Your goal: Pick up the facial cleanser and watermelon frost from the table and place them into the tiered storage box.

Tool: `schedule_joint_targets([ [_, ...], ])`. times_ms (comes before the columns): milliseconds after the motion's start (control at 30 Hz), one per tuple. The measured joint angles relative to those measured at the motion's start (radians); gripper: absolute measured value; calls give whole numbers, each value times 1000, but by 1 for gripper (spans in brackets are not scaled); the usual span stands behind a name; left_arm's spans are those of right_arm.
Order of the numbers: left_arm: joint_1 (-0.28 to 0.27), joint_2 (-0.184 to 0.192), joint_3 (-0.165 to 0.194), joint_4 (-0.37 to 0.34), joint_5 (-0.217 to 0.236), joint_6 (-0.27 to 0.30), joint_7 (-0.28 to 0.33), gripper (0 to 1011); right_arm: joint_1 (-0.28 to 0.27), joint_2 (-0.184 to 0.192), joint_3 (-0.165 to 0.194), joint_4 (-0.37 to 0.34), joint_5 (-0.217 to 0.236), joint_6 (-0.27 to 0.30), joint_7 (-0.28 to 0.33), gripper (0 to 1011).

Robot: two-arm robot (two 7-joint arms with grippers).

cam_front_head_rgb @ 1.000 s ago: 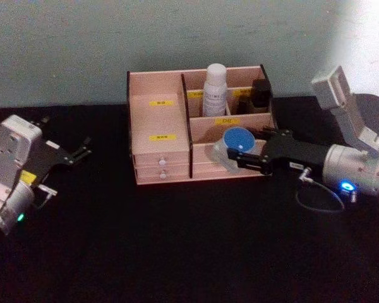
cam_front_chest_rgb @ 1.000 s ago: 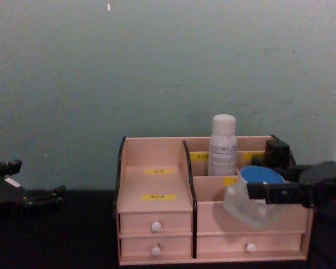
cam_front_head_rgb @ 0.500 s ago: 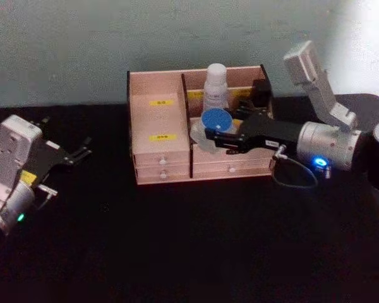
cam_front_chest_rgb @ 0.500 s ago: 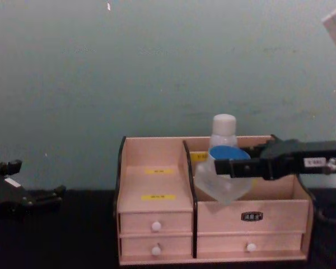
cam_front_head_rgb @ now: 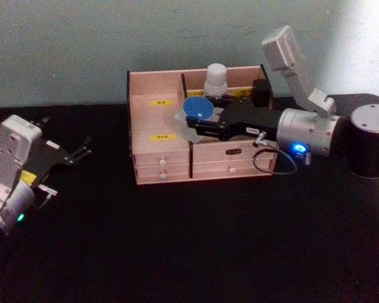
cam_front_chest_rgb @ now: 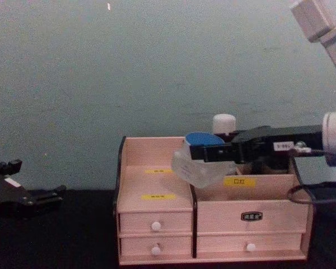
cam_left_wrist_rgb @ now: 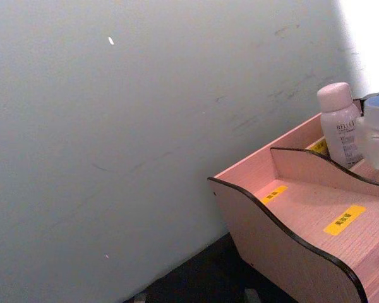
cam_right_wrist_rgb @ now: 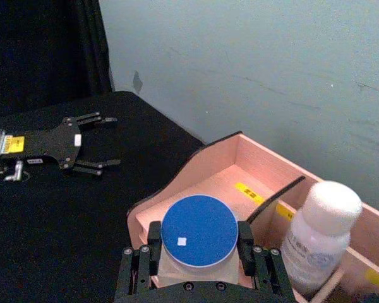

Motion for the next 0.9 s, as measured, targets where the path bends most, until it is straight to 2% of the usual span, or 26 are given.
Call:
schedule_joint_targets([
  [467,0,0,0,0,0,0,0,1001,79,-87,-44,118,-34,-12,10,722],
  [900,0,0,0,0,0,0,0,1001,120,-152,-53,216,-42,-26,23,722],
])
